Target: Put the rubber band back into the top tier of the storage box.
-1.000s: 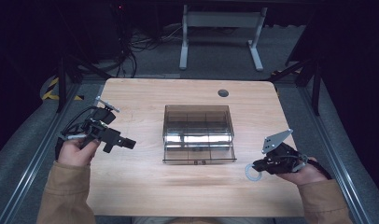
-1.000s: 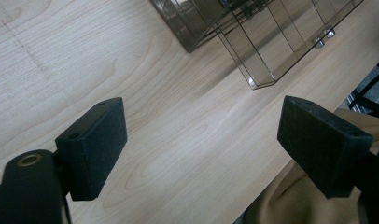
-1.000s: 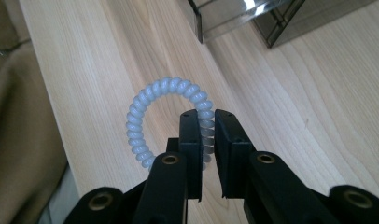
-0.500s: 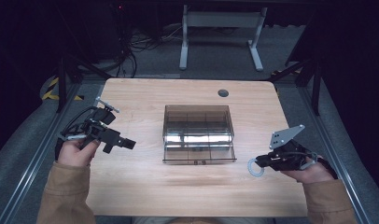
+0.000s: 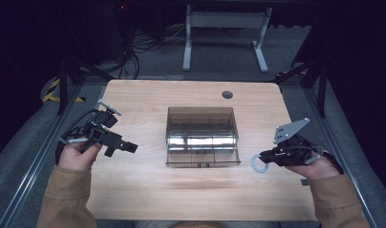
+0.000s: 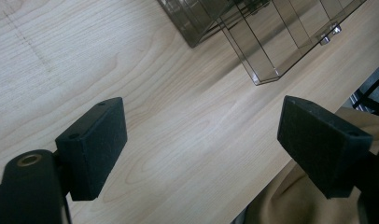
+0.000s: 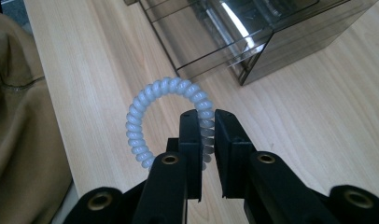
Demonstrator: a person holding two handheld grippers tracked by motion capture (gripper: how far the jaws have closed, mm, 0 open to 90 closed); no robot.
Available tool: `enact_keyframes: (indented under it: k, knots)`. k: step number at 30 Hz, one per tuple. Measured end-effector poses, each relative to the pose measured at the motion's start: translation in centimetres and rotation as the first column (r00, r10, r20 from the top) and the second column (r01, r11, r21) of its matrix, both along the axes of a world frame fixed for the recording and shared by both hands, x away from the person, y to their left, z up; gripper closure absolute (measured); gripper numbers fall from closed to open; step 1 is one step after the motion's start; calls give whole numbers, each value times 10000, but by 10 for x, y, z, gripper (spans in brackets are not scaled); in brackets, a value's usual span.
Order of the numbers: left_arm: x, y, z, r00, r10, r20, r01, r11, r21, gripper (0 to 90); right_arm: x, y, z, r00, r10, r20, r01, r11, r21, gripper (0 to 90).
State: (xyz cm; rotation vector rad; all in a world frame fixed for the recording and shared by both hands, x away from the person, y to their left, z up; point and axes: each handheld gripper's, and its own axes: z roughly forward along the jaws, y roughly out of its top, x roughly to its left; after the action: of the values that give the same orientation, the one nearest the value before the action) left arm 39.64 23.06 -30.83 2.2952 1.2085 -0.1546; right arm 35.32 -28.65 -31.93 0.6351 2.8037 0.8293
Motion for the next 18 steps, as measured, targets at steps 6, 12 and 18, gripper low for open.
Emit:
enact_keyframes:
  k: [6,12,18]
  knots:
    - [0,1,0,10000,13,-4,-13,10000,-28,165,10,2,9,9962,-868,122,869,9961,-149,814]
    - [0,1,-1,10000,10,-25,-10,10000,8,165,13,9,17,9986,-533,32,533,9979,-370,814]
    - [-2,1,-1,10000,70,-20,-70,10000,-33,165,17,22,24,9998,-182,-30,180,9980,-607,813]
